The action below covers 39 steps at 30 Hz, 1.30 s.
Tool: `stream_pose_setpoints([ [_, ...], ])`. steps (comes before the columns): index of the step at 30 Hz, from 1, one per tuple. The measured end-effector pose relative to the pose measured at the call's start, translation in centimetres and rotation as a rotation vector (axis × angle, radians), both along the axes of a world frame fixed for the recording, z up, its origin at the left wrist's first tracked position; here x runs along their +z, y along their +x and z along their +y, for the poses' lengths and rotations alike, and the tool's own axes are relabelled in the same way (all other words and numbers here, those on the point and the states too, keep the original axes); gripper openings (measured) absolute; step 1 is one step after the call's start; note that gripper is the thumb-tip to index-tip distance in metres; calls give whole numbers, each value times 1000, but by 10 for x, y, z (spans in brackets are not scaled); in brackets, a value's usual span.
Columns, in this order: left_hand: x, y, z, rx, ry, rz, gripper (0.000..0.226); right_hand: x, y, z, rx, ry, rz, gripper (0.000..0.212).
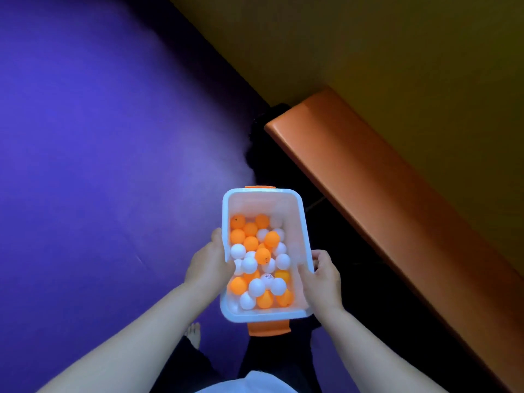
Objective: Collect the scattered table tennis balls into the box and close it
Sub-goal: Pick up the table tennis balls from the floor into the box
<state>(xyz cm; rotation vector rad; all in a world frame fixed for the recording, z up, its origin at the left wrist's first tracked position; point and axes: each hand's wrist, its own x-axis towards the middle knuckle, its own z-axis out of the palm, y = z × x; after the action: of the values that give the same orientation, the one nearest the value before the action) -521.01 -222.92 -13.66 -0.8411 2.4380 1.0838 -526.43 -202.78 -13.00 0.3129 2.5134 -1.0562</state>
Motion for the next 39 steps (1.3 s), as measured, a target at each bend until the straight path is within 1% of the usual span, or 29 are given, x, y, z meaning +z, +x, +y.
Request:
stream_pose_setpoints([
  [2,-14,-36,6,91,-17,-57,23,-19,-49,0,76,22,-33,7],
  [6,-46,-101,21,333,-53,-188,21,-60,-150,-6,352,96,-106,14],
  [9,-80,-141,26,474,-48,-237,21,-99,-216,-16,565,146,-150,21],
  [11,-110,-160,27,550,-38,-268,19,-130,-252,-24,645,141,-175,19],
  [13,-146,-177,26,608,-33,-285,20,-166,-283,-33,659,107,-186,18],
  [15,-188,-191,25,653,-29,-299,22,-211,-310,-40,658,117,-174,18],
  [20,-318,-217,23,734,26,-306,24,-368,-367,-43,740,338,-153,12],
  [23,-396,-229,27,750,54,-282,25,-461,-388,-43,776,473,-158,20],
  [27,-481,-237,35,756,69,-240,29,-567,-405,-44,748,464,-193,32],
  [30,-527,-237,37,773,77,-193,33,-623,-418,-47,698,432,-189,38],
  [32,-551,-236,36,795,79,-158,35,-652,-427,-50,642,384,-149,37],
  [33,-561,-236,36,805,75,-138,37,-664,-431,-51,642,392,-118,39],
  [34,-571,-236,37,813,67,-118,39,-675,-436,-52,664,399,-97,42],
  [36,-586,-236,38,831,53,-88,41,-697,-443,-53,781,462,-60,46],
  [37,-592,-236,38,840,50,-76,42,-709,-447,-52,838,506,-37,46],
  [39,-603,-235,39,849,45,-55,42,-727,-449,-51,875,575,-3,42],
])
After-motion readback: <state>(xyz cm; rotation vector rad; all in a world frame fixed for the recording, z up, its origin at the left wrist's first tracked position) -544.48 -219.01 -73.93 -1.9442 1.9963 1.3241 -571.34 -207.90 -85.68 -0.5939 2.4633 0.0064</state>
